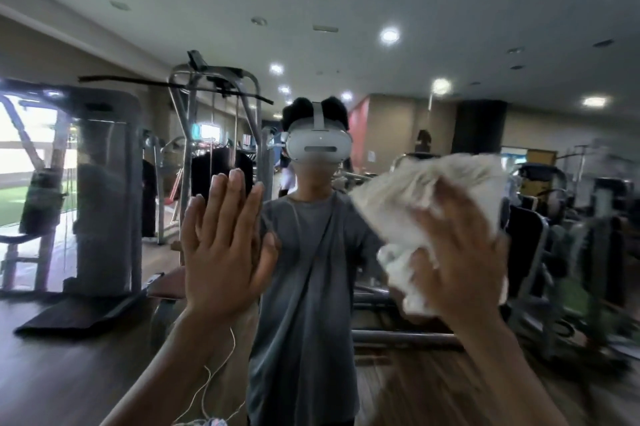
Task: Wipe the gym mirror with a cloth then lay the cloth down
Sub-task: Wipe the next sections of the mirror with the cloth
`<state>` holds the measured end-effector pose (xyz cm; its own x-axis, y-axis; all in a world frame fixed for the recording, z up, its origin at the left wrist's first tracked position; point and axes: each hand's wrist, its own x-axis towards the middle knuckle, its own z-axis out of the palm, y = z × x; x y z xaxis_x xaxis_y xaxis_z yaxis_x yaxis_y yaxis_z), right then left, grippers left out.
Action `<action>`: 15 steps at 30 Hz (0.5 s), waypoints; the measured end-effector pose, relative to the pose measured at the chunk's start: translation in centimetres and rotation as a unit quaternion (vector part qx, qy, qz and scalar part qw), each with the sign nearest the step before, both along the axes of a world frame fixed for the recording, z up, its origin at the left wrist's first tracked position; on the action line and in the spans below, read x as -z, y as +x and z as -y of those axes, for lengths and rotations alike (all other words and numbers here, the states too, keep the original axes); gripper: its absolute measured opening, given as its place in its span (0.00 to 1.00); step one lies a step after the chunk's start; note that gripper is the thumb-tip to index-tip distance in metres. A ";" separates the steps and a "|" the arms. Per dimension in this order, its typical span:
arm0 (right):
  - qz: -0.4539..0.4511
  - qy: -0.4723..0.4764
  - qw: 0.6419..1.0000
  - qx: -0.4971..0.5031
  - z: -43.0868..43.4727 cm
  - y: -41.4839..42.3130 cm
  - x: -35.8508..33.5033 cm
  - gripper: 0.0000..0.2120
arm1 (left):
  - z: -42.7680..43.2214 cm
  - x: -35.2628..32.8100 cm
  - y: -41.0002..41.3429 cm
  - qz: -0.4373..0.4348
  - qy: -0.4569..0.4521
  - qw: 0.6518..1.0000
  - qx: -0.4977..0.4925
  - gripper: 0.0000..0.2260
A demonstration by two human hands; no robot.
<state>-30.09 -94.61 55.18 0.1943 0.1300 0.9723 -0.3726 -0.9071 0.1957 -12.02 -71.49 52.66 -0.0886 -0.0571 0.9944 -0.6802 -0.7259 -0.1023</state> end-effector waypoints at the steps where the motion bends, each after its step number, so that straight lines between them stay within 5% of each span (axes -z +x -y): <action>1: 0.049 0.064 0.997 -0.007 -0.2 0.2 -1.9 0.24 | 0.0 0.0 0.0 -0.001 0.000 1.000 0.003 0.26; 5: 0.159 0.178 0.971 -0.009 -5.7 4.6 -8.6 0.26 | 0.0 0.0 0.0 -0.003 0.005 1.000 0.012 0.27; 11: -0.032 -0.021 0.999 -0.014 -10.6 7.1 -2.3 0.28 | -1.8 0.1 0.7 -0.009 0.037 0.998 0.040 0.28; 15: -0.052 -0.073 0.996 0.004 -5.4 3.7 1.2 0.24 | -6.0 0.6 2.7 -0.007 0.034 0.999 0.009 0.27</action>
<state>-26.34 -89.17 54.00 0.2944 0.2667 0.9177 -0.3505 -0.8632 0.3633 -9.30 -65.46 52.05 -0.0757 -0.1238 0.9894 -0.6952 -0.7048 -0.1414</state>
